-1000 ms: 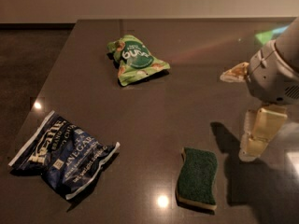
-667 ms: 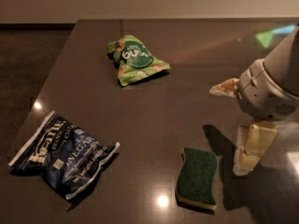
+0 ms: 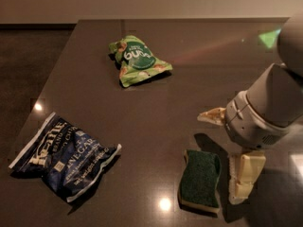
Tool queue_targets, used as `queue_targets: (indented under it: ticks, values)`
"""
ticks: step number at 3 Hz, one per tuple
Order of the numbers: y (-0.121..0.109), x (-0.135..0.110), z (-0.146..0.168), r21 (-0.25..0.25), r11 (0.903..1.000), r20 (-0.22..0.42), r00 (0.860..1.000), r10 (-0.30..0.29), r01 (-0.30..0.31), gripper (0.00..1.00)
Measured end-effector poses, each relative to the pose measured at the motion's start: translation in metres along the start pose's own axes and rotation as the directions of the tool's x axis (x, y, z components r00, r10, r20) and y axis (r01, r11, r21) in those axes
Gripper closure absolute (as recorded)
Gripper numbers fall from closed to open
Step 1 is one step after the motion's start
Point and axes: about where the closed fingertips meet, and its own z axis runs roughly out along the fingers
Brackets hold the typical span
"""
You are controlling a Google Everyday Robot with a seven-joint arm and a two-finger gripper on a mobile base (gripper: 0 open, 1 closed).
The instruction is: Move sponge near green rice chip bag
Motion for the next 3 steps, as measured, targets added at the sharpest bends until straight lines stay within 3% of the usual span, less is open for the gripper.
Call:
queue_targets:
  ticks: [2,3]
  values:
    - [0.0115,-0.0069,0.0209,-0.04,0.9983,0.009,0.999,-0.041,0.042,0.0]
    - [0.0152,-0.0099,0.0238,-0.042,0.9979,0.022,0.999,-0.049,0.05,0.14]
